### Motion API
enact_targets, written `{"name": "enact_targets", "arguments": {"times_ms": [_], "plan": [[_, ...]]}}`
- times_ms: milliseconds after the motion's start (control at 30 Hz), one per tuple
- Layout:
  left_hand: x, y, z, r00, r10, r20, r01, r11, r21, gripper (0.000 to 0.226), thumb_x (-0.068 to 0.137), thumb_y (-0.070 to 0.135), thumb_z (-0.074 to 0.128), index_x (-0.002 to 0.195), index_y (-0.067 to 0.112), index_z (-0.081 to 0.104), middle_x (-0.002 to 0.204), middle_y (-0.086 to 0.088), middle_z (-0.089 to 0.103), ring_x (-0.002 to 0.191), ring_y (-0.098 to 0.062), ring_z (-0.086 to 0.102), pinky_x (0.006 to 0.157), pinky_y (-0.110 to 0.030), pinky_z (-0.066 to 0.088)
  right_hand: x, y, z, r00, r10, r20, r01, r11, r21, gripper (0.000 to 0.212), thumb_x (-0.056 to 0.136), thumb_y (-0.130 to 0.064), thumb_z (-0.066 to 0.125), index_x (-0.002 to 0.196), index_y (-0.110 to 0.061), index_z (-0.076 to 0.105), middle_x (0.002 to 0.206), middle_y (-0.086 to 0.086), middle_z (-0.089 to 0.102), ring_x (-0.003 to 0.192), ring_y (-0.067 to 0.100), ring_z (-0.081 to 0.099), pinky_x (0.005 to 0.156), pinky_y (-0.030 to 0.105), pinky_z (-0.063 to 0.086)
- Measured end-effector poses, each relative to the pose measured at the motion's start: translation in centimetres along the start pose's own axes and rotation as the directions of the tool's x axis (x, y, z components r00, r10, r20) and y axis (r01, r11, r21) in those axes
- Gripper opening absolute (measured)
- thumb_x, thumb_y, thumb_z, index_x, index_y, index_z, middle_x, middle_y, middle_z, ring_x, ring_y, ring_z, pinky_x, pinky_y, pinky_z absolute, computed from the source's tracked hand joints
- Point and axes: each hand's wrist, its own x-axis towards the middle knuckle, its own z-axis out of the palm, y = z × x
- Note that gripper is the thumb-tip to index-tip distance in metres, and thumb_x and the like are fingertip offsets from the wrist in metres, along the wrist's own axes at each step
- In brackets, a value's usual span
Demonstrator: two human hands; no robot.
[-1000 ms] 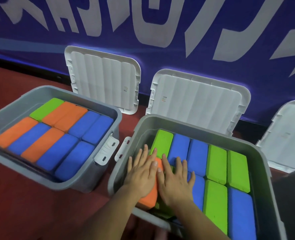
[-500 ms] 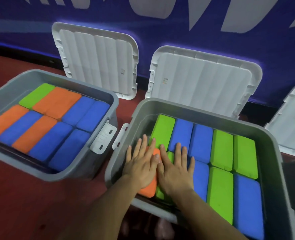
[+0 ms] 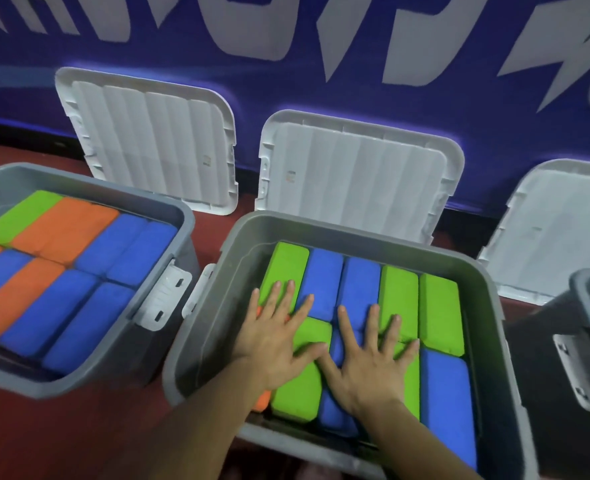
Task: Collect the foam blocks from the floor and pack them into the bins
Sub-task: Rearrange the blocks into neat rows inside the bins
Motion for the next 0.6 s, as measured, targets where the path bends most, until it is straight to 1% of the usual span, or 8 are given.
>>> {"name": "enact_targets", "arguments": {"times_ms": [33, 67, 133, 200, 367, 433, 500, 600], "plan": [[0.0, 0.0, 0.0, 1.0, 0.004, 0.0, -0.004, 1.0, -0.005, 0.094, 0.086, 0.088, 0.003, 0.161, 0.032, 0.016, 0.168, -0.012, 0.004, 0.156, -0.033, 0.0, 0.122, -0.061, 0.005, 0.0, 0.2, 0.0, 1.0, -0.011, -0.004, 0.011, 1.0, -0.005, 0.084, 0.082, -0.09, -0.002, 0.149, -0.049, -0.032, 0.16, 0.008, -0.038, 0.146, 0.047, -0.032, 0.111, 0.074, -0.014], [0.3, 0.0, 0.0, 1.0, 0.001, 0.008, -0.001, 1.0, -0.001, 0.096, 0.084, 0.09, 0.001, 0.161, 0.033, 0.012, 0.168, -0.012, -0.001, 0.156, -0.032, -0.004, 0.122, -0.06, 0.002, 0.0, 0.4, 0.0, 1.0, -0.017, -0.017, 0.017, 1.0, -0.005, 0.084, 0.082, -0.089, -0.001, 0.149, -0.049, -0.032, 0.16, 0.008, -0.038, 0.146, 0.046, -0.033, 0.112, 0.073, -0.014], [0.9, 0.0, -0.1, 1.0, -0.009, 0.023, 0.009, 1.0, -0.004, 0.101, 0.075, 0.093, -0.009, 0.16, 0.038, -0.004, 0.165, -0.01, -0.021, 0.153, -0.028, -0.022, 0.122, -0.058, -0.008, 0.1, 0.5, 0.0, 0.999, -0.022, -0.024, 0.022, 1.0, -0.004, 0.082, 0.084, -0.088, -0.001, 0.149, -0.049, -0.032, 0.16, 0.008, -0.038, 0.147, 0.043, -0.033, 0.114, 0.071, -0.014], [1.4, 0.0, -0.3, 0.999, -0.018, 0.04, 0.018, 1.0, 0.009, 0.103, 0.069, 0.094, -0.015, 0.157, 0.04, -0.014, 0.162, -0.007, -0.032, 0.149, -0.025, -0.033, 0.121, -0.056, -0.014, 0.1, 0.4, 0.0, 0.999, -0.03, -0.03, 0.03, 1.0, 0.006, 0.081, 0.085, -0.086, -0.001, 0.15, -0.048, -0.03, 0.161, 0.007, -0.036, 0.148, 0.042, -0.033, 0.115, 0.069, -0.013], [0.9, 0.4, -0.4, 0.999, -0.026, 0.035, 0.026, 1.0, 0.017, 0.1, 0.072, 0.09, -0.018, 0.157, 0.038, -0.015, 0.164, -0.005, -0.029, 0.148, -0.024, -0.034, 0.121, -0.052, -0.017, -0.3, 2.4, -0.3, 0.996, -0.077, -0.033, 0.079, 0.995, 0.059, 0.078, 0.086, -0.088, 0.004, 0.153, -0.054, -0.019, 0.165, 0.001, -0.031, 0.15, 0.035, -0.031, 0.12, 0.062, -0.013], [1.0, 0.4, -0.4, 0.999, -0.007, 0.037, 0.005, 0.999, 0.042, 0.097, 0.075, 0.087, -0.019, 0.158, 0.036, -0.017, 0.163, -0.005, -0.031, 0.148, -0.024, -0.036, 0.122, -0.051, -0.016, -0.6, 3.0, -0.1, 0.997, -0.027, -0.068, 0.03, 0.998, 0.058, 0.081, 0.082, -0.092, 0.004, 0.151, -0.057, -0.021, 0.164, 0.003, -0.032, 0.149, 0.042, -0.031, 0.117, 0.064, -0.016], [1.2, 0.4, -0.3, 0.999, 0.005, 0.04, -0.006, 0.999, 0.038, 0.094, 0.077, 0.086, -0.018, 0.158, 0.037, -0.016, 0.163, -0.003, -0.032, 0.148, -0.022, -0.036, 0.123, -0.05, -0.014, -0.4, 3.0, -0.2, 0.997, 0.018, -0.071, -0.016, 0.999, 0.036, 0.086, 0.078, -0.095, 0.003, 0.148, -0.056, -0.028, 0.163, 0.009, -0.034, 0.146, 0.05, -0.031, 0.113, 0.069, -0.018], [1.5, 0.3, -0.5, 0.999, -0.006, 0.036, 0.005, 1.0, 0.022, 0.09, 0.079, 0.082, -0.018, 0.158, 0.039, -0.013, 0.163, 0.0, -0.031, 0.148, -0.019, -0.034, 0.124, -0.049, -0.011, 0.0, 2.7, -0.3, 0.998, -0.008, -0.058, 0.009, 1.0, 0.019, 0.087, 0.079, -0.095, 0.003, 0.148, -0.054, -0.029, 0.164, 0.008, -0.032, 0.146, 0.053, -0.028, 0.113, 0.069, -0.018]]}}
